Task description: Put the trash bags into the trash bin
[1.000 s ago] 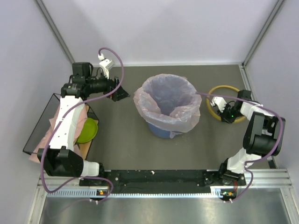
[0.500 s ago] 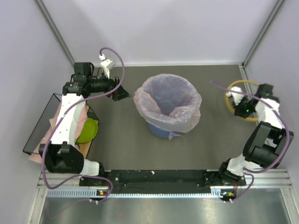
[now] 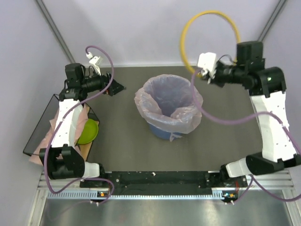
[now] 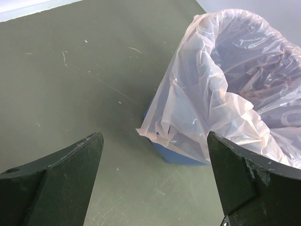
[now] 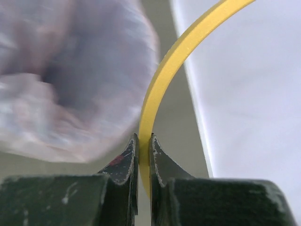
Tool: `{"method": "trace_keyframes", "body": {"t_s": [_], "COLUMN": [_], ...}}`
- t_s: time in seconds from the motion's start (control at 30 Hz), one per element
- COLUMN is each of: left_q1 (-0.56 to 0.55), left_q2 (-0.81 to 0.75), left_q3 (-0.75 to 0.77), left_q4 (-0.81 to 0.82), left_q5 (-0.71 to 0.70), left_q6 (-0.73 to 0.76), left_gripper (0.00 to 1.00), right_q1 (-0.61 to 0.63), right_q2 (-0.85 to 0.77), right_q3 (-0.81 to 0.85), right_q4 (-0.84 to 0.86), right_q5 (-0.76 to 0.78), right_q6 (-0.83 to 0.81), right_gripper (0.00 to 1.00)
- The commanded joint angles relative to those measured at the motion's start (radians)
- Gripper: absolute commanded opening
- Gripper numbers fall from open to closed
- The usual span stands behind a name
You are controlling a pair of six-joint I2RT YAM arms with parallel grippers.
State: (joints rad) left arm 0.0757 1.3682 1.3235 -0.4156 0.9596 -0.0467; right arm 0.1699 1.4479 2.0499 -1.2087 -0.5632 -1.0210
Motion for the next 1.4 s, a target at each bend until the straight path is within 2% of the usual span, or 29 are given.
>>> {"method": "trace_keyframes", "body": {"t_s": [0.0, 0.07, 0.17, 0.27, 0.5, 0.67, 1.0, 1.17, 1.2, 1.27, 1.33, 1.37], "left_q1": [-0.001, -0.001, -0.001, 0.001, 0.001, -0.001, 0.001, 0.001, 0.002, 0.001, -0.001, 0.001], "left_q2": [-0.049, -0.055, -0.073, -0.08, -0.106, -0.13, -0.132, -0.136, -0.135, -0.136, -0.136, -0.136], "left_q3": [-0.041, -0.052, -0.075, -0.09, -0.118, -0.142, -0.141, -0.144, -0.142, -0.142, -0.141, -0.142], "left_q4": [0.136, 0.138, 0.159, 0.167, 0.175, 0.19, 0.176, 0.161, 0.159, 0.158, 0.153, 0.152], "left_q5": [0.044, 0.056, 0.067, 0.074, 0.082, 0.082, 0.094, 0.097, 0.097, 0.099, 0.1, 0.1], "left_q6": [-0.07, -0.073, -0.077, -0.078, -0.074, -0.081, -0.071, -0.053, -0.053, -0.053, -0.05, -0.048], "left_gripper": [0.98, 0.98, 0.98, 0.98, 0.98, 0.98, 0.98, 0.98, 0.98, 0.98, 0.98, 0.98], "right_q1": [0.224, 0.357, 0.489, 0.557, 0.654, 0.663, 0.663, 0.665, 0.666, 0.665, 0.665, 0.663], "right_q2": [-0.093, -0.101, -0.074, -0.061, -0.096, -0.106, -0.017, -0.008, -0.004, 0.003, 0.006, 0.006], "right_q3": [-0.069, -0.068, -0.034, -0.051, -0.158, -0.229, -0.197, -0.2, -0.2, -0.191, -0.18, -0.177], "right_q4": [-0.313, -0.35, -0.408, -0.41, -0.411, -0.411, -0.411, -0.41, -0.41, -0.41, -0.41, -0.41], "right_q5": [0.11, 0.14, 0.164, 0.169, 0.174, 0.198, 0.195, 0.177, 0.178, 0.181, 0.174, 0.171], "right_q6": [-0.01, -0.01, 0.004, 0.009, 0.055, 0.096, 0.07, 0.064, 0.061, 0.068, 0.067, 0.065], "right_gripper": [0.0, 0.0, 0.0, 0.0, 0.0, 0.0, 0.0, 0.12, 0.19, 0.27, 0.41, 0.43]}}
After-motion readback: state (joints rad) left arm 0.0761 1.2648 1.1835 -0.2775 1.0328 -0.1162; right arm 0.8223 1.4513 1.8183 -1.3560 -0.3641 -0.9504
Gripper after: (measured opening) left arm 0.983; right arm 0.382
